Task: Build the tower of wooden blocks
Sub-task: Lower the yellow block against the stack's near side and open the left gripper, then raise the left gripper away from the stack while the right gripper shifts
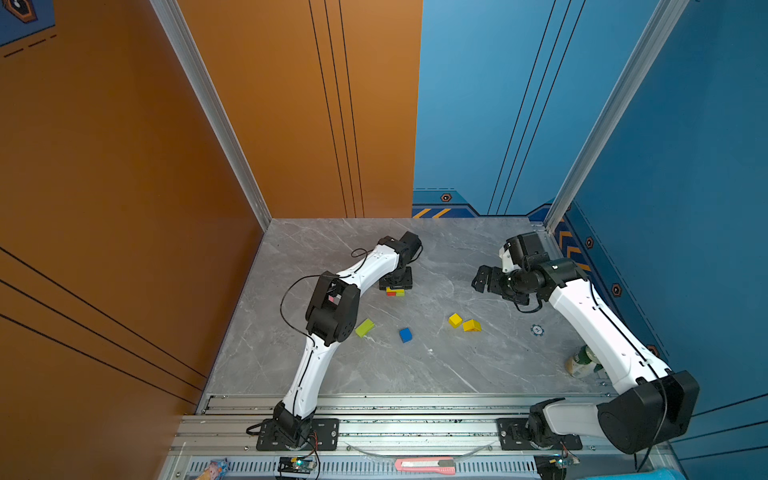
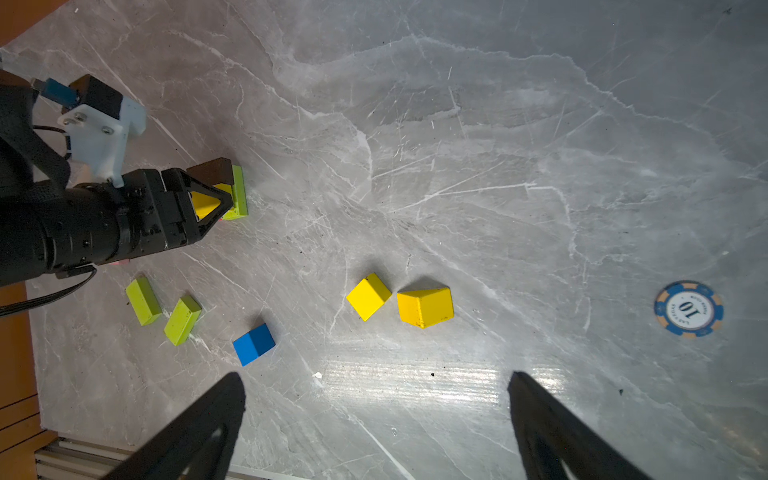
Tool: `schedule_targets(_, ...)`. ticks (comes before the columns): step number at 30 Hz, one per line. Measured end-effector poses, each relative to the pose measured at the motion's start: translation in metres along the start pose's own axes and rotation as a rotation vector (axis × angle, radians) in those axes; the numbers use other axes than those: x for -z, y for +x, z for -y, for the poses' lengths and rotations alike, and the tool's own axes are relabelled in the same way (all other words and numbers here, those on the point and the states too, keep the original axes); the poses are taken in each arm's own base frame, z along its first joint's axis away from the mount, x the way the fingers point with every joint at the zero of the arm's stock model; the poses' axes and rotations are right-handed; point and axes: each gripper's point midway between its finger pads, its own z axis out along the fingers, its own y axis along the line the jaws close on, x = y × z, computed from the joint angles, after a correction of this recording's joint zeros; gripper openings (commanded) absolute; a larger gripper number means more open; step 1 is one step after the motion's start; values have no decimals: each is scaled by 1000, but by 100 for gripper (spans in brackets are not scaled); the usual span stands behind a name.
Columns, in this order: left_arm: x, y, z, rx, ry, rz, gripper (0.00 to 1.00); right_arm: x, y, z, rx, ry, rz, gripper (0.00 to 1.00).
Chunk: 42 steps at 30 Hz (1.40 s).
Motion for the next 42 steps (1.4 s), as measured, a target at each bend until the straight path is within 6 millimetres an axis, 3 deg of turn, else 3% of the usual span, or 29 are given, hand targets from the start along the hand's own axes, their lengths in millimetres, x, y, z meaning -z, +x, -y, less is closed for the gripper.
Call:
schedule_targets(10, -2, 2, -1, 6, -13, -18, 47, -1, 1, 4, -1, -6, -9, 100)
schedule_targets(19, 0, 4, -3, 13, -23, -30, 74, -1, 0, 6, -10, -7, -10, 100)
schedule_targets(42, 19, -3, 0, 13, -10, -14, 78, -6, 5, 11, -21, -14, -37, 100)
